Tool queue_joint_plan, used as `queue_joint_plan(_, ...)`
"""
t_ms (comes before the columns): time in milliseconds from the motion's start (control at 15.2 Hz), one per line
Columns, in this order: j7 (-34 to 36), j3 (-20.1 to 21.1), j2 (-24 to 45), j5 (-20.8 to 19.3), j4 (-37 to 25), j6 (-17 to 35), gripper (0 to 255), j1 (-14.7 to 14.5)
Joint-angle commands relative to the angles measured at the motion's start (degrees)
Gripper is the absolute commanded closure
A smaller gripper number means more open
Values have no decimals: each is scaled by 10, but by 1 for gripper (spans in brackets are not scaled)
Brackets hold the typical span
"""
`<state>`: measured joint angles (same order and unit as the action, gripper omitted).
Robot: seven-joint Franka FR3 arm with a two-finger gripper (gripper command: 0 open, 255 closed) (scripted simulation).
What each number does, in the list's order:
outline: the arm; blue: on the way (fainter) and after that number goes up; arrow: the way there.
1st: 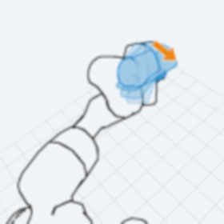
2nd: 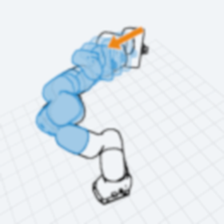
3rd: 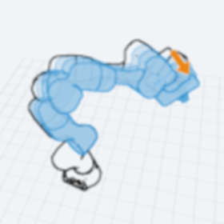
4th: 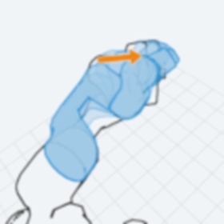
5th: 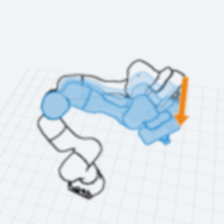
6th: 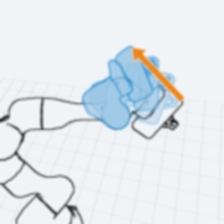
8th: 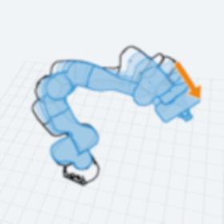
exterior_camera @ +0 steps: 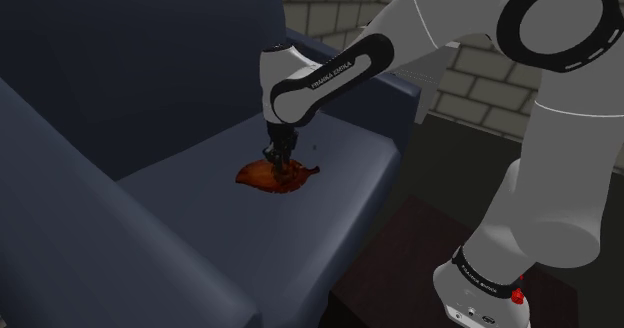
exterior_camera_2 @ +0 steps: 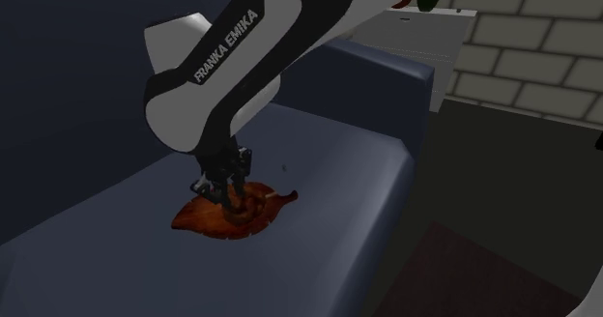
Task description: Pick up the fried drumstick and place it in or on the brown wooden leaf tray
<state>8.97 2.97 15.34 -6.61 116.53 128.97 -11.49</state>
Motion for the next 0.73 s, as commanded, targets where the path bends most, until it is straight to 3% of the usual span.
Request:
queue_joint_plan(0, 2, 0, 11, -2, 3, 14, 255, -1)
queue_joint_plan(528, 3, 0, 11, -2, 3, 14, 255, 0)
queue_joint_plan(594, 1, -1, 11, -2, 4, 15, 0, 1)
queue_joint_plan(660, 1, 0, 15, -2, 1, 16, 0, 1)
